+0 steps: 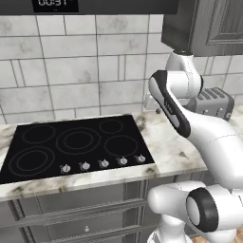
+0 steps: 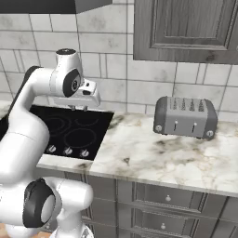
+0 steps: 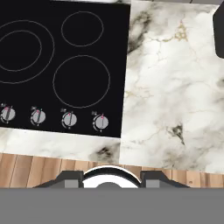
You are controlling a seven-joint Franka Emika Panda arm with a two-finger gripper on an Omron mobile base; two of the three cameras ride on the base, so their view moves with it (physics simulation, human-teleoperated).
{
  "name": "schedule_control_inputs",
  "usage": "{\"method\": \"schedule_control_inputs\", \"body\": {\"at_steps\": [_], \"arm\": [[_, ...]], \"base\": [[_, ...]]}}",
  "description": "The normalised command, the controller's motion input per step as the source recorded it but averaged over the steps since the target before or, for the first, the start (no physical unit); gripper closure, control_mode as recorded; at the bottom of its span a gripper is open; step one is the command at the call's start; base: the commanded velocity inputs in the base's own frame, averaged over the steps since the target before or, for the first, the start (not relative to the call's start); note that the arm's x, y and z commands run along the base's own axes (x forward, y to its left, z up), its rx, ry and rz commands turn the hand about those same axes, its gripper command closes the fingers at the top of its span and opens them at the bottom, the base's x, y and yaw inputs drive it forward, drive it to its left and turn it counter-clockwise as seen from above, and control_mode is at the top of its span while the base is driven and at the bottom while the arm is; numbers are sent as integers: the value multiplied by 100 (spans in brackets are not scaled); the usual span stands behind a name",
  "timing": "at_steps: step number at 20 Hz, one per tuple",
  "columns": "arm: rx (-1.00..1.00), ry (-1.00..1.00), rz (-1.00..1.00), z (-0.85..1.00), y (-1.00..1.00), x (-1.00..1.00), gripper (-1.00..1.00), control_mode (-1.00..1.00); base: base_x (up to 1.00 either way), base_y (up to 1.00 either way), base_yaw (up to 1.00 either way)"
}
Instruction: Take the tongs from the drawer on the right and place them on the dining counter next to the tray containing the hot dog.
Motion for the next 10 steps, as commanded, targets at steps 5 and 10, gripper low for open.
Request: {"method": "schedule_control_inputs", "body": {"at_steps": [5,10], "arm": [[6,0,-6,-9,-35,-24,-100,-100],[8,-2,-19,-47,-64,-17,-100,-100]], "base": [[0,0,0],[0,0,0]]}}
